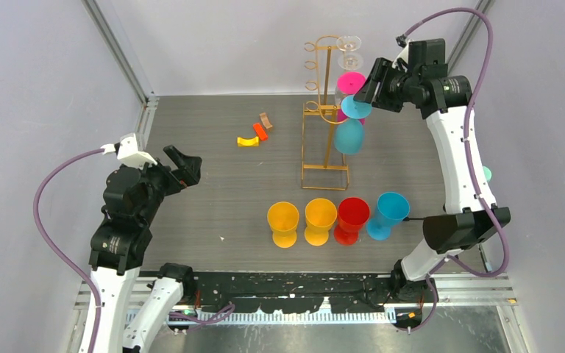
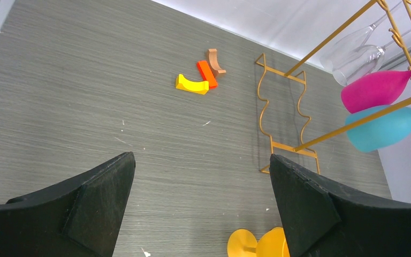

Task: Take the wine glass off the wine glass rack

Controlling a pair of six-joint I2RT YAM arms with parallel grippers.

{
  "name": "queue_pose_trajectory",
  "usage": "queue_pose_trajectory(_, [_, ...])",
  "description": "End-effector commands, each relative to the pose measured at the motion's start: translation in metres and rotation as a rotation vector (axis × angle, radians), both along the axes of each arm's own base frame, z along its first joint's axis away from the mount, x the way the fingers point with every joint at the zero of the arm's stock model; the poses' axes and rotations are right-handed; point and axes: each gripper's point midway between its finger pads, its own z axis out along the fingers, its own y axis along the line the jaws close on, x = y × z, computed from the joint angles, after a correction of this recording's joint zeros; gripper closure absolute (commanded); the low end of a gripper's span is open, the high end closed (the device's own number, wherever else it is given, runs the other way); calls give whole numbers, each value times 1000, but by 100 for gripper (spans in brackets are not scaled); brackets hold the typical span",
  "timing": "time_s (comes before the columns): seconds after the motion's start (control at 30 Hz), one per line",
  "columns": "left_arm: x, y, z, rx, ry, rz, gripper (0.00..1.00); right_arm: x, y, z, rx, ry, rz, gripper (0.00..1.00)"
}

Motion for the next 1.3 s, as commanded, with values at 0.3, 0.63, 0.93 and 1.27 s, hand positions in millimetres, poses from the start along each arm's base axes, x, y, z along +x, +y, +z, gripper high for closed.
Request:
queue_pose_trajectory(0.3, [-2,2,13,12,-44,-1,0,-2,13,14,133,-31,-4,61])
queue_pose_trajectory(0.63, [-5,3,16,15,-51,1,0,-5,6,25,161,-65,-80,86])
queue_pose_trajectory(0.93, [-6,3,17,16,-52,2,0,-3,-2,37,186,-138,-139,100])
queue_pose_trajectory(1.27, [-6,4,18,18,-54,3,0,-8,-24,58,152,-234,-245,100])
